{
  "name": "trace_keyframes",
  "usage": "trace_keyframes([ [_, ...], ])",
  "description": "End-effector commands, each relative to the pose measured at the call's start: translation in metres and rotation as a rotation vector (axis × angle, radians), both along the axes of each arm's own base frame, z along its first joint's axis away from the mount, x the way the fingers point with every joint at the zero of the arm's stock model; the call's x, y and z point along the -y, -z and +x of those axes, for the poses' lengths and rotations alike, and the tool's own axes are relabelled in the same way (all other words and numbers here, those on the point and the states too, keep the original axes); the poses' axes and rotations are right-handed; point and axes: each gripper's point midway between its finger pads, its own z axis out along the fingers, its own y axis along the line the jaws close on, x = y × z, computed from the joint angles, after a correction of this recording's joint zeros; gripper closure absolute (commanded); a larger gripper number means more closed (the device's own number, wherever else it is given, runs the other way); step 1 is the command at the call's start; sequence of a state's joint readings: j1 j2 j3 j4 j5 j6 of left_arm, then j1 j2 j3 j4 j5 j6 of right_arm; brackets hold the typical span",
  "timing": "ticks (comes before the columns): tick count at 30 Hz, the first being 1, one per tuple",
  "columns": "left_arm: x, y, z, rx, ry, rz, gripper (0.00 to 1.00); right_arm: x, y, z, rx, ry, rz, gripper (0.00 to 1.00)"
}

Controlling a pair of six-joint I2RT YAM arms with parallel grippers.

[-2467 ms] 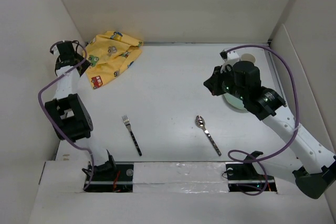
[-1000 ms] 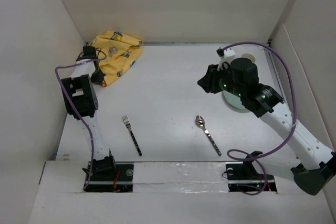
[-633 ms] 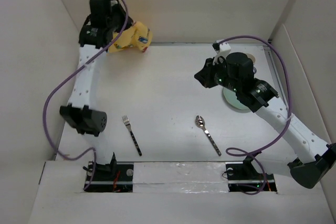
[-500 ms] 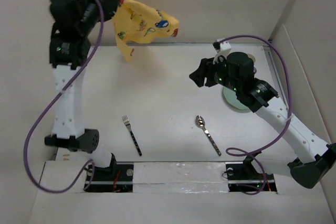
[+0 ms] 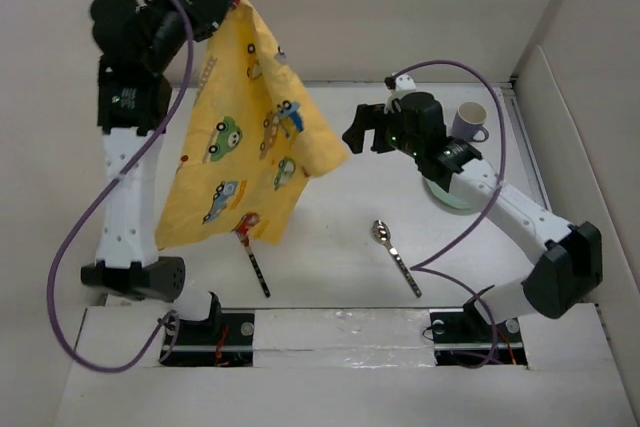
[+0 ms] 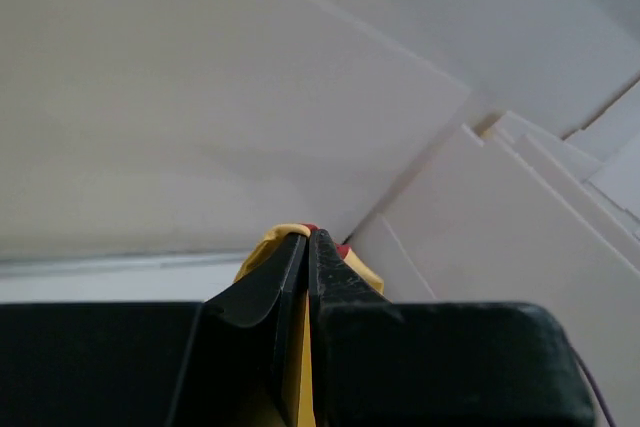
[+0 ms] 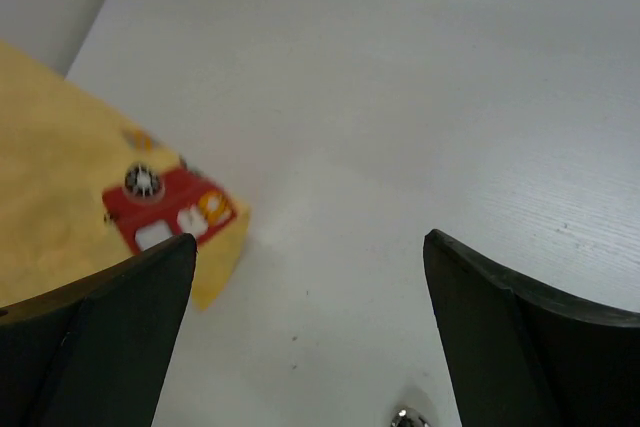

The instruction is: Set the dinner table for one person

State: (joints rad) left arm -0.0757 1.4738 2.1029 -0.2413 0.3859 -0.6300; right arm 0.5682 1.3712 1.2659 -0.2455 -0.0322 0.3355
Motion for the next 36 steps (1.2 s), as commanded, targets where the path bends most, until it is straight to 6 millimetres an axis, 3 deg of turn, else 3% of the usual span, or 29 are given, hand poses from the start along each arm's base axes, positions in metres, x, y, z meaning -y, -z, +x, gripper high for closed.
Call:
trace_keyframes([
  [1,0.015,0.089,0.077,-0.2,0.073,-0.015,1.0,-0.034,-0.012,0.035,0.106,-0.079,0.07,0.0],
  [3,0.023,0.11,0.102,-0.236,0.088,-0.012,1.0,-0.055,-0.012,0.038,0.111,-0.188,0.114,0.02],
  [6,0.055,0.148,0.152,-0.315,0.118,0.044,1.0,-0.065,0.006,0.043,0.012,-0.194,0.131,0.39],
  [7,0.069,0.153,0.16,-0.318,0.141,0.054,1.0,-0.062,0.015,0.042,-0.022,-0.175,0.122,0.67],
  [8,0.086,0.172,0.179,-0.332,0.158,0.06,1.0,-0.062,0.032,0.034,-0.062,-0.159,0.113,0.77],
  [9,0.102,0.182,0.185,-0.336,0.179,0.059,1.0,-0.055,0.031,0.033,-0.049,-0.108,0.101,0.88],
  [10,0.152,0.212,0.189,-0.358,0.252,0.06,1.0,-0.053,0.039,0.019,-0.061,-0.079,0.081,1.0],
  [12,0.168,0.219,0.193,-0.34,0.269,0.056,1.0,-0.044,0.046,0.015,-0.071,-0.045,0.068,1.0],
  [13,0.196,0.248,0.196,-0.372,0.313,0.059,1.0,-0.042,0.051,0.008,-0.088,-0.042,0.054,1.0],
  [15,0.221,0.271,0.196,-0.395,0.366,0.063,1.0,-0.032,0.059,0.002,-0.107,-0.009,0.037,0.93],
  [16,0.236,0.301,0.198,-0.441,0.408,0.065,0.92,-0.032,0.065,-0.003,-0.119,-0.01,0.023,0.77],
  [18,0.254,0.323,0.193,-0.471,0.459,0.073,0.62,-0.023,0.072,0.0,-0.121,0.036,0.0,0.61],
  [19,0.264,0.333,0.187,-0.489,0.498,0.078,0.55,-0.022,0.08,0.0,-0.136,0.045,-0.013,0.51],
  [20,0.264,0.334,0.185,-0.487,0.509,0.089,0.48,-0.022,0.085,0.0,-0.146,0.046,-0.023,0.48],
  [21,0.264,0.332,0.184,-0.476,0.512,0.103,0.31,-0.022,0.087,0.002,-0.153,0.05,-0.028,0.46],
  [22,0.253,0.32,0.184,-0.447,0.494,0.142,0.13,-0.026,0.093,0.005,-0.17,0.045,-0.038,0.45],
  [23,0.25,0.311,0.18,-0.449,0.489,0.143,0.13,-0.028,0.095,0.008,-0.174,0.045,-0.041,0.45],
  [24,0.235,0.306,0.183,-0.429,0.465,0.177,0.03,-0.032,0.096,0.011,-0.179,0.038,-0.041,0.52],
  [25,0.215,0.284,0.177,-0.419,0.415,0.197,0.01,-0.035,0.099,0.014,-0.187,0.034,-0.046,0.76],
  [27,0.171,0.292,0.181,-0.447,0.306,0.27,0.01,-0.053,0.102,0.021,-0.193,0.01,-0.057,0.97],
  [28,0.138,0.266,0.177,-0.426,0.187,0.282,0.01,-0.057,0.105,0.025,-0.198,0.01,-0.063,1.0],
  [29,0.113,0.301,0.174,-0.512,0.128,0.302,0.01,-0.067,0.106,0.031,-0.198,-0.002,-0.072,1.0],
  [30,0.09,0.3,0.171,-0.527,0.069,0.282,0.01,-0.074,0.109,0.032,-0.202,-0.015,-0.077,1.0],
  [31,0.042,0.273,0.168,-0.483,-0.022,0.229,0.01,-0.078,0.112,0.036,-0.205,-0.015,-0.08,1.0],
  [32,0.018,0.319,0.158,-0.591,-0.048,0.21,0.01,-0.082,0.113,0.04,-0.205,-0.024,-0.081,1.0],
  [33,-0.003,0.327,0.151,-0.619,-0.08,0.174,0.01,-0.091,0.116,0.049,-0.206,-0.03,-0.08,1.0],
  [34,-0.045,0.314,0.142,-0.605,-0.158,0.117,0.03,-0.098,0.122,0.05,-0.219,-0.039,-0.091,0.98],
  [35,-0.062,0.354,0.127,-0.691,-0.191,0.112,0.14,-0.101,0.125,0.054,-0.226,-0.039,-0.097,0.9],
  [36,-0.077,0.36,0.117,-0.702,-0.231,0.109,0.64,-0.112,0.131,0.06,-0.232,-0.048,-0.105,0.8],
])
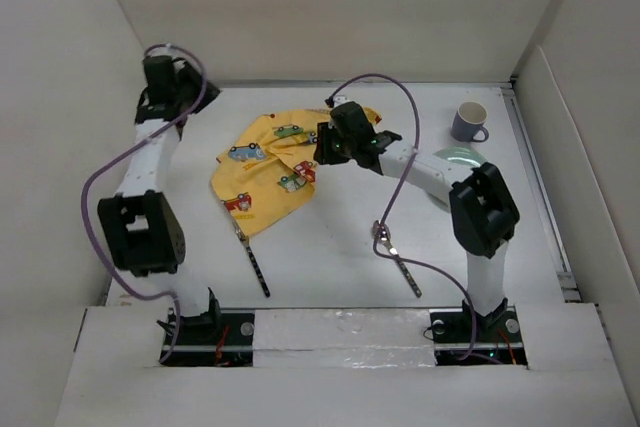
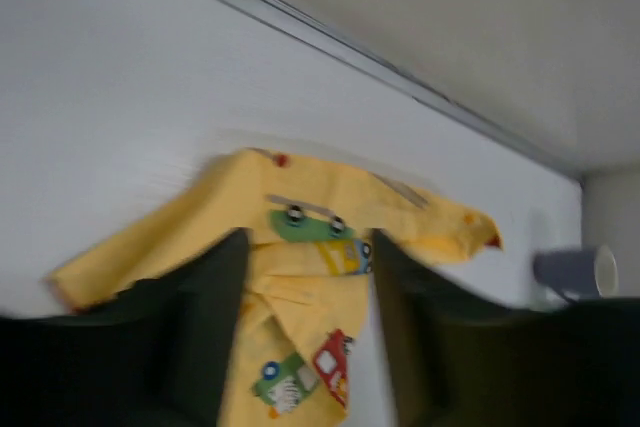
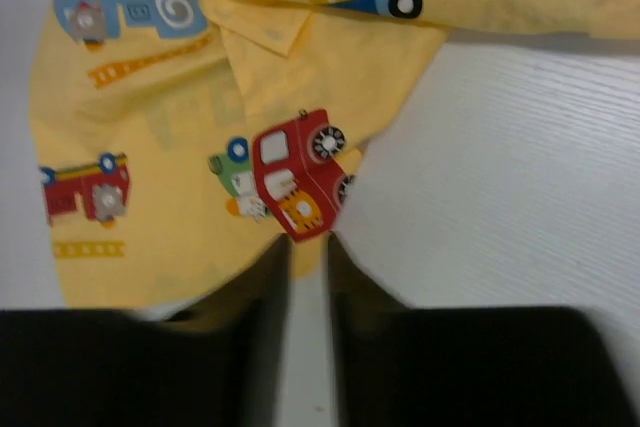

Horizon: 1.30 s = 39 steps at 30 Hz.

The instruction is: Set the dinner table for one person

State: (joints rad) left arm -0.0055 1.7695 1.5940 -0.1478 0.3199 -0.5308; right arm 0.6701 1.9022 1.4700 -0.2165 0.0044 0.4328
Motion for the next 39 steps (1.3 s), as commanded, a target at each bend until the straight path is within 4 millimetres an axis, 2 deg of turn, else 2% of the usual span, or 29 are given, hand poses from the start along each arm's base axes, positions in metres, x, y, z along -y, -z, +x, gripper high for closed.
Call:
trace_keyframes([
  [1,-0.058,0.017,-0.036,-0.027,-0.184,0.054,0.84,-0.024,-0.014,0.018,0.044,-0.021,0.004,0.56],
  [2,-0.078,0.046,-0.052,-0.096,-0.229,0.087,0.9,-0.03,-0.01,0.019,0.047,-0.03,-0.014,0.47],
  [4,-0.095,0.069,-0.072,-0.174,-0.272,0.126,0.9,-0.039,-0.002,0.029,0.039,-0.04,-0.031,0.34],
  [5,-0.102,0.092,-0.084,-0.235,-0.276,0.139,0.77,-0.043,0.0,0.031,0.038,-0.052,-0.033,0.34],
  [6,-0.102,0.104,-0.09,-0.27,-0.274,0.146,0.66,-0.046,0.002,0.034,0.032,-0.058,-0.035,0.34],
  [7,-0.102,0.125,-0.1,-0.337,-0.272,0.15,0.55,-0.052,0.006,0.041,0.032,-0.058,-0.035,0.35],
  [8,-0.104,0.134,-0.104,-0.364,-0.27,0.149,0.47,-0.055,0.009,0.045,0.028,-0.058,-0.036,0.39],
  [9,-0.102,0.141,-0.106,-0.38,-0.255,0.152,0.36,-0.057,0.012,0.047,0.016,-0.054,-0.039,0.45],
  [11,-0.098,0.154,-0.111,-0.422,-0.229,0.138,0.26,-0.067,0.02,0.057,0.011,-0.048,-0.027,0.58],
  [13,-0.093,0.162,-0.113,-0.442,-0.204,0.124,0.24,-0.072,0.025,0.063,0.003,-0.043,-0.026,0.69],
  [15,-0.093,0.166,-0.115,-0.456,-0.202,0.129,0.23,-0.08,0.031,0.072,0.0,-0.038,-0.025,0.65],
  [16,-0.095,0.17,-0.116,-0.473,-0.201,0.141,0.22,-0.083,0.034,0.075,-0.002,-0.039,-0.022,0.56],
  [18,-0.097,0.173,-0.117,-0.484,-0.201,0.152,0.21,-0.095,0.04,0.078,-0.025,-0.057,0.006,0.44],
  [22,-0.093,0.186,-0.121,-0.52,-0.184,0.136,0.21,-0.103,0.05,0.08,-0.051,-0.052,0.039,0.41],
  [26,-0.091,0.192,-0.121,-0.53,-0.179,0.126,0.28,-0.106,0.059,0.08,-0.066,-0.047,0.049,0.48],
  [27,-0.091,0.193,-0.12,-0.53,-0.184,0.123,0.3,-0.107,0.062,0.081,-0.066,-0.051,0.051,0.55],
  [28,-0.091,0.194,-0.121,-0.531,-0.184,0.12,0.35,-0.108,0.062,0.082,-0.065,-0.047,0.055,0.58],
  [29,-0.09,0.195,-0.121,-0.532,-0.192,0.114,0.45,-0.108,0.061,0.083,-0.063,-0.043,0.055,0.62],
  [30,-0.091,0.194,-0.119,-0.521,-0.199,0.112,0.52,-0.109,0.058,0.084,-0.053,-0.041,0.067,0.73],
  [31,-0.091,0.196,-0.121,-0.526,-0.201,0.11,0.61,-0.11,0.054,0.085,-0.046,-0.042,0.075,0.78],
  [32,-0.091,0.193,-0.115,-0.508,-0.206,0.1,0.75,-0.11,0.047,0.088,-0.022,-0.034,0.087,0.85],
  [33,-0.09,0.194,-0.114,-0.505,-0.202,0.096,0.75,-0.11,0.047,0.088,-0.022,-0.034,0.087,0.89],
  [35,-0.089,0.192,-0.11,-0.497,-0.202,0.085,0.88,-0.11,0.034,0.092,0.016,-0.025,0.1,0.95],
  [36,-0.088,0.193,-0.107,-0.498,-0.201,0.074,0.91,-0.109,0.028,0.093,0.028,-0.024,0.105,1.0],
  [37,-0.088,0.19,-0.102,-0.486,-0.203,0.07,0.92,-0.104,0.025,0.098,0.039,-0.015,0.104,1.0],
  [38,-0.088,0.189,-0.099,-0.48,-0.204,0.069,1.0,-0.104,0.017,0.099,0.057,-0.011,0.109,1.0],
  [39,-0.088,0.191,-0.097,-0.484,-0.208,0.063,1.0,-0.103,0.015,0.099,0.06,-0.013,0.108,1.0],
])
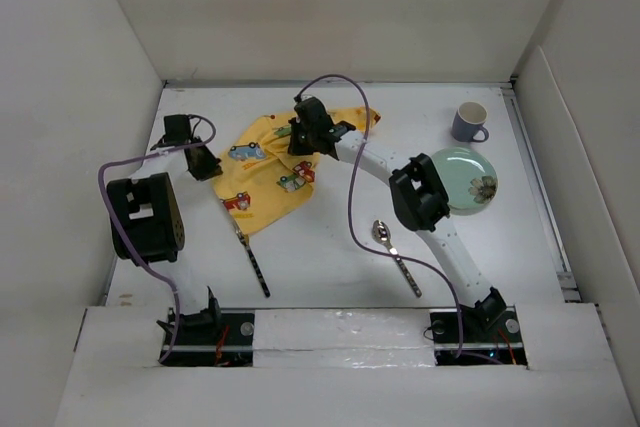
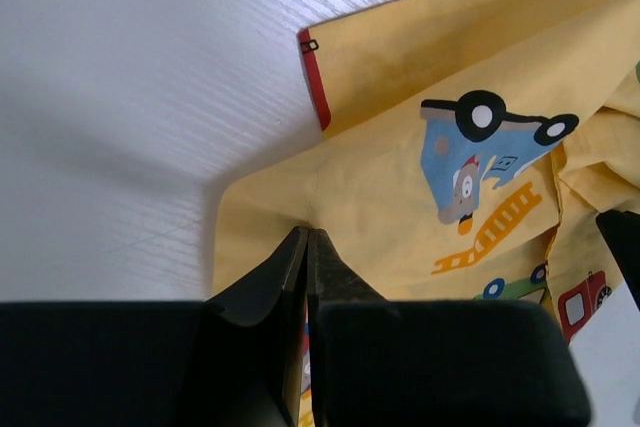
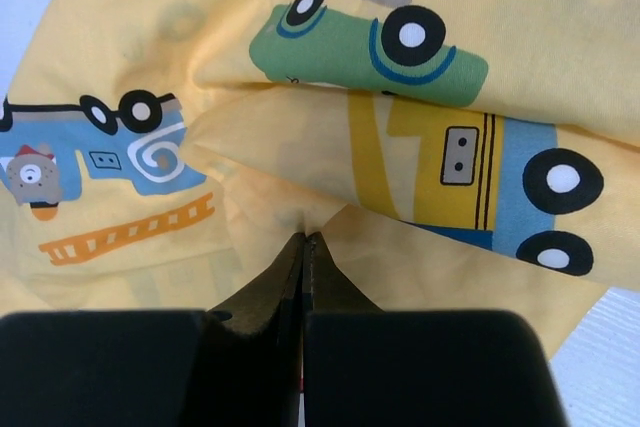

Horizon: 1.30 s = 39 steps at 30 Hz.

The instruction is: Set the dinner table for one person

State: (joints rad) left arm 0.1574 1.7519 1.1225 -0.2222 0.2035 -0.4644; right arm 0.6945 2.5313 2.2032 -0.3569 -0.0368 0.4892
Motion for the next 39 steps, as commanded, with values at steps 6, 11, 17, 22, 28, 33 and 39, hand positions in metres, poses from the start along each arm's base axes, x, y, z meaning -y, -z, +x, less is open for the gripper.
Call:
trace_keyframes([
  [6,0.002,-0.025,0.054,0.134,-0.023,-0.063,1.0,0.02,-0.102,0.018,0.187,0.024,0.093,1.0],
  [11,0.016,-0.045,0.101,0.197,0.001,-0.061,1.0,0.069,-0.143,0.003,0.249,0.049,0.094,1.0],
  [17,0.011,-0.055,0.137,0.212,0.009,-0.026,1.0,0.151,-0.14,-0.051,0.182,0.114,0.02,1.0],
  [22,0.003,-0.051,0.108,0.147,0.02,0.043,0.73,0.176,-0.127,-0.067,0.164,0.117,0.041,1.0],
  [28,0.009,-0.05,0.039,0.15,-0.005,0.043,0.45,0.107,-0.139,-0.032,0.168,0.001,0.063,1.0],
  [33,0.008,-0.074,-0.001,0.199,-0.036,0.066,0.42,0.061,-0.097,-0.001,0.089,-0.017,0.107,0.67],
  [39,-0.009,-0.054,-0.046,0.131,-0.083,0.086,0.31,0.012,-0.063,0.015,0.026,-0.013,0.146,0.49],
])
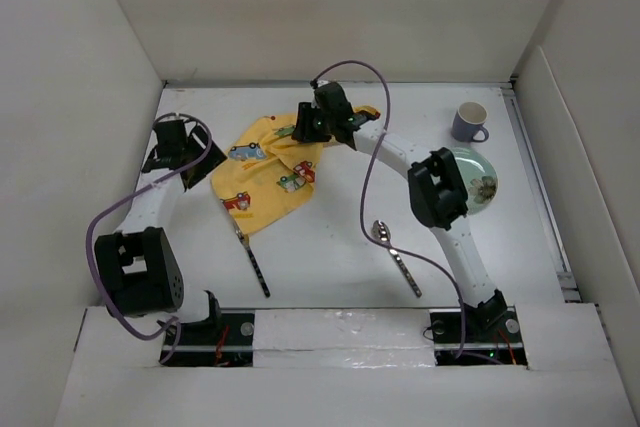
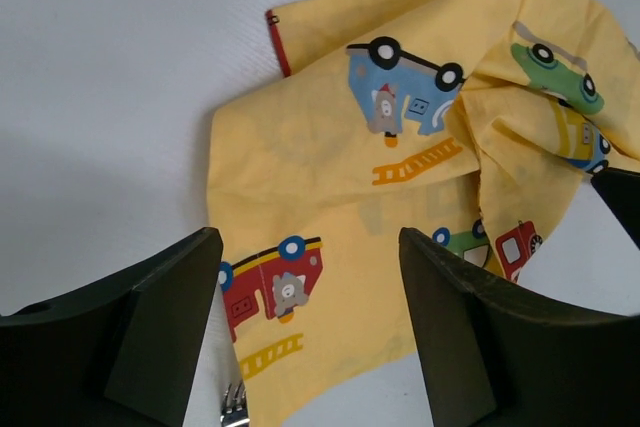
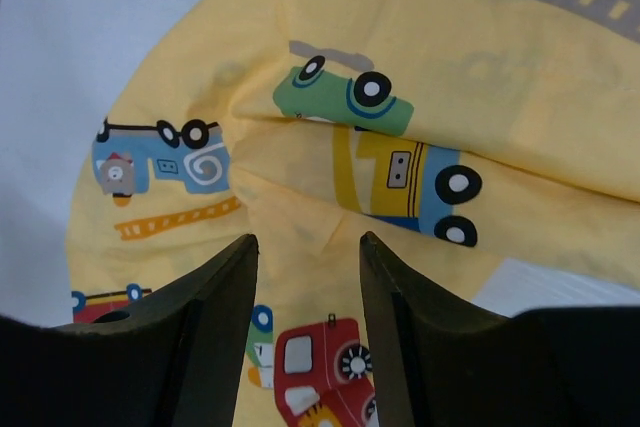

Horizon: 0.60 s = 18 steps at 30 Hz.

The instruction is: Set the dinner table for one person

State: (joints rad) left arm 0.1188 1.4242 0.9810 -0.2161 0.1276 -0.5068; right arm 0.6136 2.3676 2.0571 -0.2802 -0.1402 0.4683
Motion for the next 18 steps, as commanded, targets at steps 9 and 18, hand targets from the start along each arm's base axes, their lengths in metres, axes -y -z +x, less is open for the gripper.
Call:
trace_keyframes([
  [9,-0.014,0.035,-0.017,-0.092,-0.038,-0.001,0.33,-0.042,0.021,-0.006,-0.077,-0.001,0.052,0.52],
  [18,-0.007,0.064,-0.01,-0.128,-0.039,-0.06,0.38,-0.051,0.035,-0.014,-0.099,0.005,0.063,0.72],
])
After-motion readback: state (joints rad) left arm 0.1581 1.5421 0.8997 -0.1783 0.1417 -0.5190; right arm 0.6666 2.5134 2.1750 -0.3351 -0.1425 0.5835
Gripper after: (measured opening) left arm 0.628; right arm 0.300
